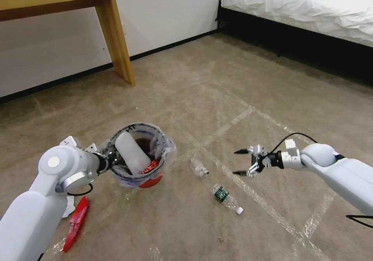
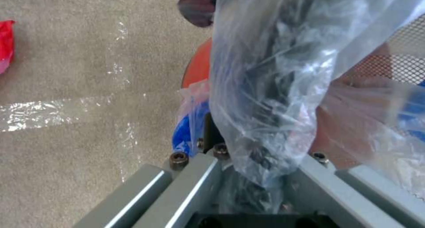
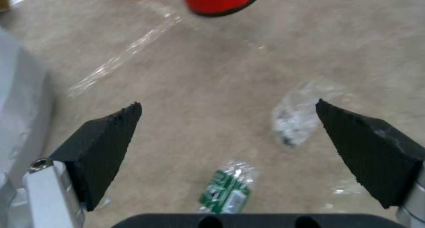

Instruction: Pick up the trash bin and place the garbage on the floor into it.

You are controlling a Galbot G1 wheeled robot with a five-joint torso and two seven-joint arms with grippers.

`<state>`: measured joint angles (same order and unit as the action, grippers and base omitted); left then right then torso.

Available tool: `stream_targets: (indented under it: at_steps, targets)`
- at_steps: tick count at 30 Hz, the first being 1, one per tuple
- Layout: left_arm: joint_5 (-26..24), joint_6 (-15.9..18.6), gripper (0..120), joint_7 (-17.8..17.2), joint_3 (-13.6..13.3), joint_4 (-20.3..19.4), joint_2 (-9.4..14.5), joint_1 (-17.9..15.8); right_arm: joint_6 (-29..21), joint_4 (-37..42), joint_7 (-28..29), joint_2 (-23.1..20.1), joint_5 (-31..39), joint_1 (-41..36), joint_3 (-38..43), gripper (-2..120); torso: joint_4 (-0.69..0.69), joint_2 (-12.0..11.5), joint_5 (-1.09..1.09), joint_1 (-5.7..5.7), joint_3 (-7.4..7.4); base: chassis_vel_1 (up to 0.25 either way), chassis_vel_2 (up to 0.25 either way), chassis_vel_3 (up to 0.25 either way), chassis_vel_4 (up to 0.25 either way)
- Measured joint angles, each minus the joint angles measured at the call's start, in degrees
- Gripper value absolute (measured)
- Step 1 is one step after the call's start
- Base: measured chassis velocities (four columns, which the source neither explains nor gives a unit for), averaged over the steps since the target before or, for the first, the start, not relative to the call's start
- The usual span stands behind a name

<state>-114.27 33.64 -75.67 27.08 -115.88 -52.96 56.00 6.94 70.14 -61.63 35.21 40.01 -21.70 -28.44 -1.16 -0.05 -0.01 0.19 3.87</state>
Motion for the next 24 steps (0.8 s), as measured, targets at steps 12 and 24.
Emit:
stream_targets:
  at_steps: [12, 24]
  targets:
    - [0.34, 0.04, 0, -0.06, 0.48, -0.78, 0.11, 0.75, -2.73, 1.88, 11.04, -0.45, -4.92, -6.65, -1.02, 100, -0.01, 0.0, 0.0, 0.0, 0.0, 0.0, 0.0, 0.0, 0.0]
    - [1.32, 0.06, 0, 0.21, -0.35, -0.62, -0.62, 0.85, -9.2, 7.45, 24.88, -3.77, -2.35, -14.93, 4.19, 100, -0.01, 0.0, 0.0, 0.0, 0.0, 0.0, 0.0, 0.0, 0.0]
